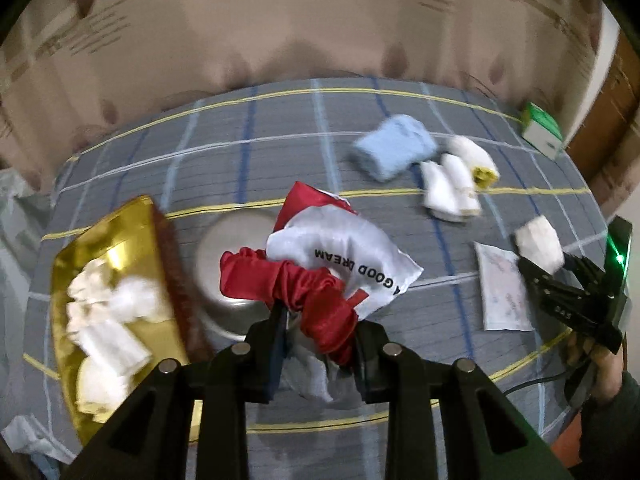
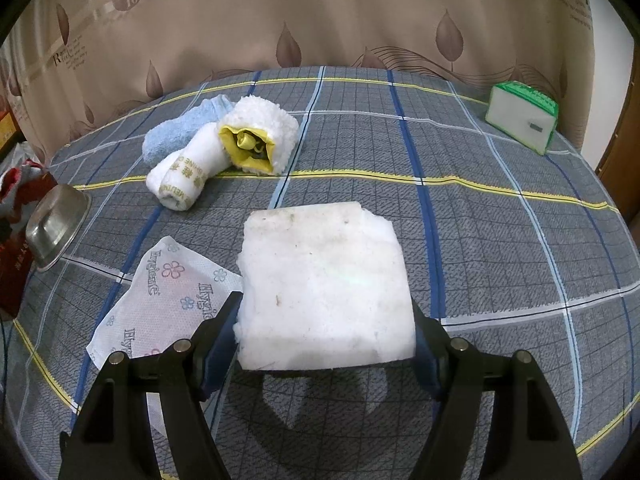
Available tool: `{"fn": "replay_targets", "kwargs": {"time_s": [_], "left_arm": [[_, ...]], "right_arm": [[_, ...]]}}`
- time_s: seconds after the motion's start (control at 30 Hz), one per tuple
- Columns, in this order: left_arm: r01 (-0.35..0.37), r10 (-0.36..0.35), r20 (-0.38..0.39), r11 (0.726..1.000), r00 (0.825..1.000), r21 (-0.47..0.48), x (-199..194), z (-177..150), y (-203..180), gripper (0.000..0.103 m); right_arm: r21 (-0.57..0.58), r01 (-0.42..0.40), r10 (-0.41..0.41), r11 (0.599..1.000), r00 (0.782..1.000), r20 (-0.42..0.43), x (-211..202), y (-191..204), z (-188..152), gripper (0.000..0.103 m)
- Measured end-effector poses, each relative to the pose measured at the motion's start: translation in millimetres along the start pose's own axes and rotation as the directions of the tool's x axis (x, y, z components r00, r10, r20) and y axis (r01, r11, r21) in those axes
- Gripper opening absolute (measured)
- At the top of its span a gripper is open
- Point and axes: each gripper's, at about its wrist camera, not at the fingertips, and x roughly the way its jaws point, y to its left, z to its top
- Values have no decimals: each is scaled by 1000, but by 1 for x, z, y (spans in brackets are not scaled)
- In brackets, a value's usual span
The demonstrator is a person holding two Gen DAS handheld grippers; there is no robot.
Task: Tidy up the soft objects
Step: 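Release the red-and-white cloth into the gold tray with the left while the right holds the pad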
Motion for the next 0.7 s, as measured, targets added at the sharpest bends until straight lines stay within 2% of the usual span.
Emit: {"fn": "replay_targets", "kwargs": {"time_s": [0.33, 0.5, 0.7], "left_arm": [[-90, 90, -6, 988, 996, -128, -17, -4, 85, 28], [-135, 132, -27, 968, 991, -211, -24, -7, 134, 28], [-237, 230, -59, 937, 971, -257, -27, -9, 184, 28]], "right_arm": [[-5, 8, -8, 1000, 1000, -2, 1, 1, 0, 72], [-9, 14, -14, 1000, 1000, -3, 1, 1, 0, 72], [-13, 19, -19, 1000, 1000, -5, 2, 3, 1, 72]]}}
